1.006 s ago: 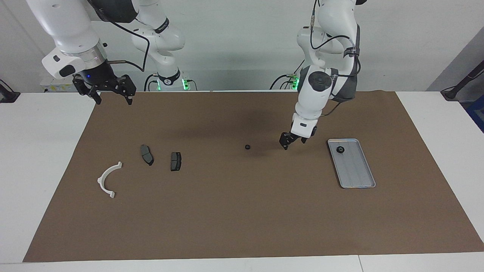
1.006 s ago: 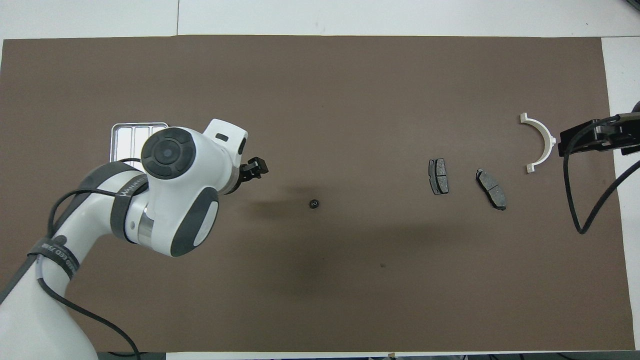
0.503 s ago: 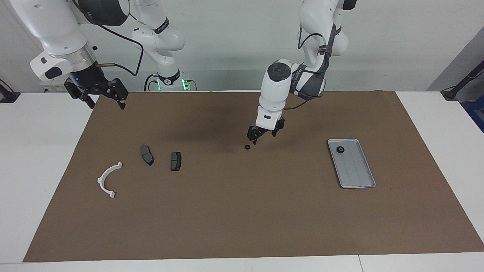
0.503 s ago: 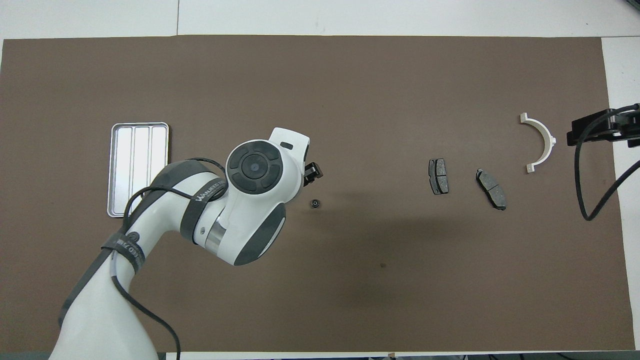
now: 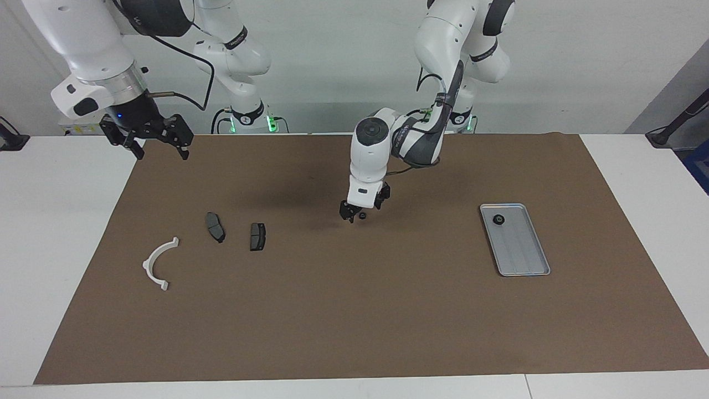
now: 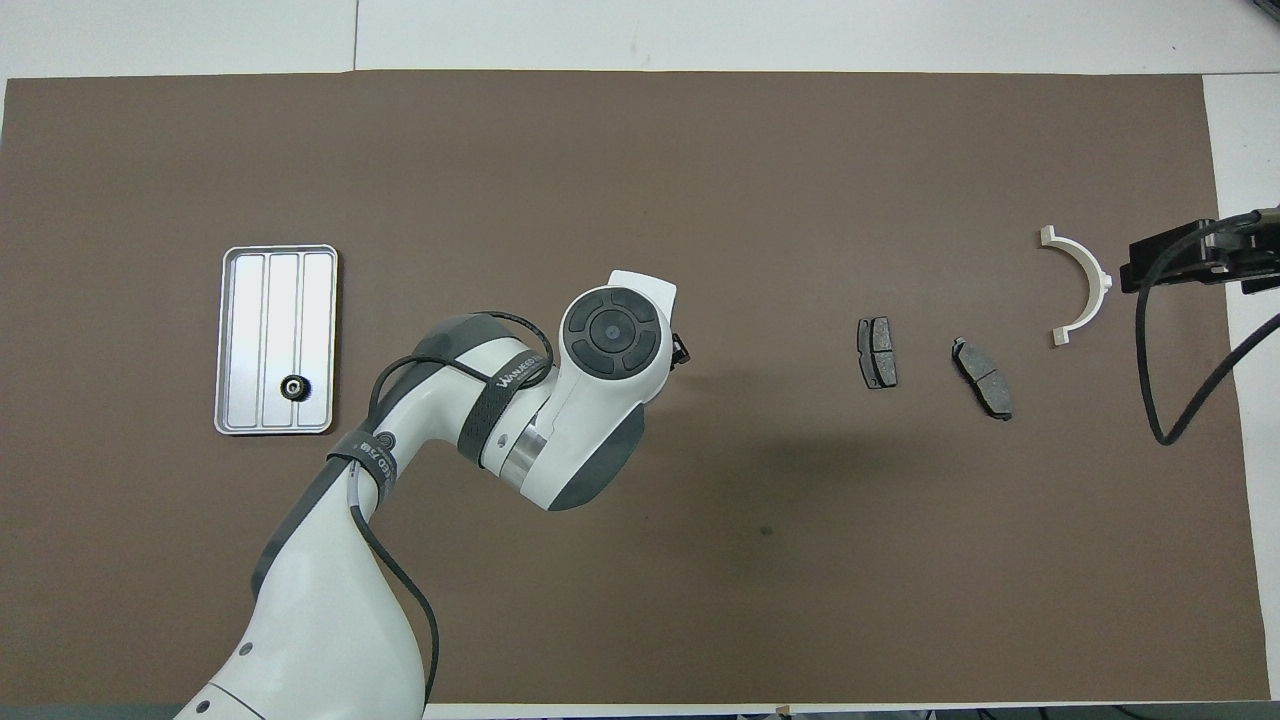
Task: Pick bearing gear from pile to tray
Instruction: 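Reach the left gripper to the second bearing at the center, then close the left gripper on the second black bearing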
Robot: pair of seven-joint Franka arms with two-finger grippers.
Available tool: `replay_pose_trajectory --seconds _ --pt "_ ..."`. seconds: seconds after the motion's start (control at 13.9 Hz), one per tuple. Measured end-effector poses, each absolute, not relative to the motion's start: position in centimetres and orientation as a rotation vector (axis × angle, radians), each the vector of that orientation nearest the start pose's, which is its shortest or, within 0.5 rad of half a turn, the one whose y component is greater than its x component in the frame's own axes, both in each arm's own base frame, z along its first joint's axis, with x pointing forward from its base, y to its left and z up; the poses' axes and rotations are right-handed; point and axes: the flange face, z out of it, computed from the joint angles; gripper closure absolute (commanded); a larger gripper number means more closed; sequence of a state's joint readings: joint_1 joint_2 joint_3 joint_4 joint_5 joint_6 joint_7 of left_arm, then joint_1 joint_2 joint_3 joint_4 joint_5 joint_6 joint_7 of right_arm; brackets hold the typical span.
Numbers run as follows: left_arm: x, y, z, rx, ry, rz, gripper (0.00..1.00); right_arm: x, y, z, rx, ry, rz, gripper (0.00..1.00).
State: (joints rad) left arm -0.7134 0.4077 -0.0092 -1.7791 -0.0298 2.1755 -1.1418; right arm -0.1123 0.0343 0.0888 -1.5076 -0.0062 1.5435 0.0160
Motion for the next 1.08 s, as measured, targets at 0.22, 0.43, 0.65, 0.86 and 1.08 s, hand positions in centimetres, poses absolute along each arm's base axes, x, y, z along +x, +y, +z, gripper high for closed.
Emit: replay_pose_trajectory --seconds 0.22,0.43,0.65,0.86,1.08 --pt "47.8 -43.5 32.4 -3.065 -0.662 0.061 0.02 55.8 -1.5 63.5 -3.146 0.064 -0.021 0.01" --pt "47.0 -43.3 30.9 -3.063 -0.658 0.063 0.05 55.5 -2.1 63.2 -3.147 0.077 -0.025 0.01" --pt "46.7 -43.0 30.2 -3.061 -0.659 0.064 0.07 55.4 -2.2 62.9 -3.147 0.08 -0.014 0.01" --pt "46.7 -43.0 30.4 -3.065 -0.66 0.059 0.15 55.3 -2.3 62.6 -3.147 0.082 -0.003 0.01" --pt "46.8 -43.0 30.4 -3.071 -0.663 0.051 0.2 55.2 -2.3 62.6 -3.147 0.084 0.006 0.01"
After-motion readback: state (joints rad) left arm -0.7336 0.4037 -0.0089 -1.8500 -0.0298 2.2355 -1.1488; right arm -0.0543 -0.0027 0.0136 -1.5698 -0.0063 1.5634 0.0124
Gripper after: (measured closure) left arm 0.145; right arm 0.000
